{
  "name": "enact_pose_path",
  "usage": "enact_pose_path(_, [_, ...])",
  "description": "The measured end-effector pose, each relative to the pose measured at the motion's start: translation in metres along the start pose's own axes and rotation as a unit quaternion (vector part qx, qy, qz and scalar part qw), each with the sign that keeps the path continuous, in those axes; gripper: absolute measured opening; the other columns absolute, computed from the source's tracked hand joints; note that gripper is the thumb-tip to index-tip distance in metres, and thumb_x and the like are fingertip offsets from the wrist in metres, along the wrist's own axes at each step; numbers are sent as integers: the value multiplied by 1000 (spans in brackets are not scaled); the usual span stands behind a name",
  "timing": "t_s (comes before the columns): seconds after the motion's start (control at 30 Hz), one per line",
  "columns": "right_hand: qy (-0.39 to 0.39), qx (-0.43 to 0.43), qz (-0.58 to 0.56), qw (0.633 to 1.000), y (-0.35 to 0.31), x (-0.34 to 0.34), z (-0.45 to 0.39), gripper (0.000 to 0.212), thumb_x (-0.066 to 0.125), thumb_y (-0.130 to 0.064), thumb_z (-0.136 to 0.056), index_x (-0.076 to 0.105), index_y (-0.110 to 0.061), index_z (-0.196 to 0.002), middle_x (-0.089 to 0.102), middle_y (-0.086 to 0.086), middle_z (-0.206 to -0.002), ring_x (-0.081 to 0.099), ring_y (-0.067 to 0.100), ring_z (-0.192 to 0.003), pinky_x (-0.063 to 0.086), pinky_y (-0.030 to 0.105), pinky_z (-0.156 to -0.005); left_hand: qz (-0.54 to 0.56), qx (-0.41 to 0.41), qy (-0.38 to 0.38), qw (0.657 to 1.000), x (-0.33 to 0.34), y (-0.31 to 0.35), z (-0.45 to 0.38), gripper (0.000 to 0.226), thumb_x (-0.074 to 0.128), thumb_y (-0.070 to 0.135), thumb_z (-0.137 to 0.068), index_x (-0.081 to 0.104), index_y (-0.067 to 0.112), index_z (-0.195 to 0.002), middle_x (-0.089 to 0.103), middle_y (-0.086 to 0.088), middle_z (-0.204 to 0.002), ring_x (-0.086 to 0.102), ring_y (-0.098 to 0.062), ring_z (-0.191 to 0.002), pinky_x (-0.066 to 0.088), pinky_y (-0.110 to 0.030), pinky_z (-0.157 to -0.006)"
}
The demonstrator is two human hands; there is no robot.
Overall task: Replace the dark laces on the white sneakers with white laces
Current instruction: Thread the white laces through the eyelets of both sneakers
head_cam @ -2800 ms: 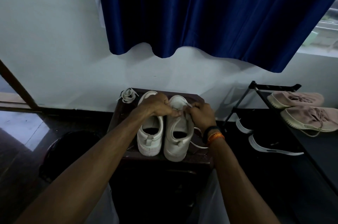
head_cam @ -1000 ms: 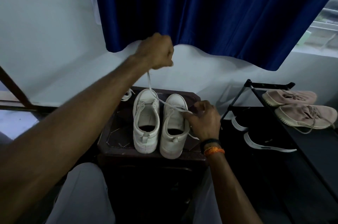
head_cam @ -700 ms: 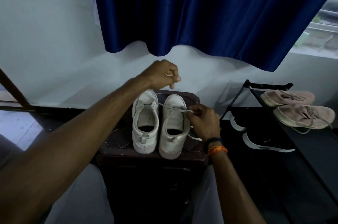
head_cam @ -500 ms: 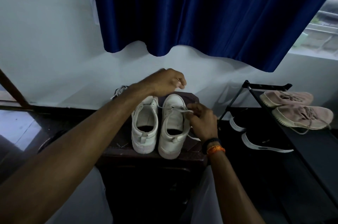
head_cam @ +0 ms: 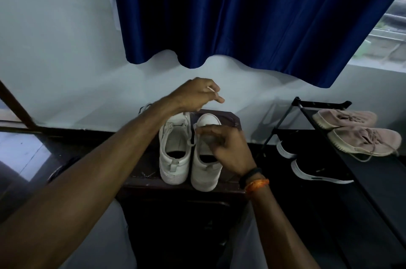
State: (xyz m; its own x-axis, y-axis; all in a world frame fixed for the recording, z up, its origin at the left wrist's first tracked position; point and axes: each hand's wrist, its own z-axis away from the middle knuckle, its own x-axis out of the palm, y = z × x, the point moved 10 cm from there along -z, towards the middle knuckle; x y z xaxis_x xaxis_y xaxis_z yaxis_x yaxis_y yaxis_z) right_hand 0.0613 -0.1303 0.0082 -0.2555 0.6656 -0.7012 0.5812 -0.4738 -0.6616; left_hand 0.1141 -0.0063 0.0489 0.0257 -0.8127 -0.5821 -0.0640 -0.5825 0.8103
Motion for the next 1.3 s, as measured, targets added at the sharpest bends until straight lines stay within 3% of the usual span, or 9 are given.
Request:
enact_pose_path(0.1, [100,6,53,994,16,-21,10,33,73,-10,-79,76,-28,-106,74,-10,-108,67,9,-99,54,26,-84,-9,16,-29,999,19,-1,0,18,62,25,-100,71,15,-111,76,11,-109,68,5,-99,54,-26,-94])
enact_pose_path(0.13, [123,29,82,989,25,-26,12,27,76,-18,-79,75,-28,-104,72,-8,-107,66,12,-96,53,26,-79,-14,22,-43,999,26,-2,2,16,64,25,-98,74,16,-107,76,11,-107,68,3,-102,52,-28,-98])
enact_pose_path(0.27, [153,170,73,971,62,-33,21,21,72,-45,-83,73,-28,-95,74,-5,-92,70,21,-85,54,30,-71,-80,19,-85,993,44,-10,7,9,71,22,-92,79,19,-96,78,13,-91,71,2,-88,56,-31,-89])
enact_pose_path(0.5, [126,226,23,966,83,-22,15,23,60,-34,-88,77,-30,-103,76,0,-100,66,29,-98,47,30,-80,-167,-13,-62,984,52,-28,10,16,68,10,-75,78,22,-74,75,10,-76,66,-3,-82,57,-32,-78])
enact_pose_path(0.8, [126,259,-38,957,98,-19,15,18,69,-39,-86,80,-27,-91,75,2,-84,67,26,-89,47,29,-74,-141,-14,-21,990,59,-39,13,6,78,18,-80,81,21,-83,77,7,-86,68,-8,-88,53,-27,-83])
enact_pose_path(0.97, [111,315,-186,924,122,-3,17,25,72,-46,-65,80,-32,-84,76,-5,-80,71,23,-88,58,49,-86,-83,-47,19,995,56,-47,14,4,79,14,-78,82,16,-80,76,9,-81,69,-7,-84,56,-31,-82])
enact_pose_path(1.1, [107,339,-273,894,129,4,19,16,74,-26,-71,82,-22,-84,78,6,-86,73,28,-92,58,48,-90,-77,-71,27,994,60,-52,12,8,77,13,-76,82,19,-76,77,9,-80,70,-8,-81,59,-36,-80])
enact_pose_path(1.2, [93,348,-320,876,128,6,21,14,70,-8,-83,82,-16,-82,75,21,-92,67,28,-82,52,42,-74,-80,-66,7,995,67,-50,11,8,80,17,-75,81,24,-75,76,12,-76,69,-5,-79,59,-36,-80])
enact_pose_path(1.3, [87,346,-336,872,123,5,22,14,68,-6,-86,81,-12,-84,75,21,-89,64,27,-77,49,40,-70,-92,-66,5,994,71,-51,10,6,79,23,-70,81,29,-72,75,17,-73,70,-4,-78,59,-38,-80])
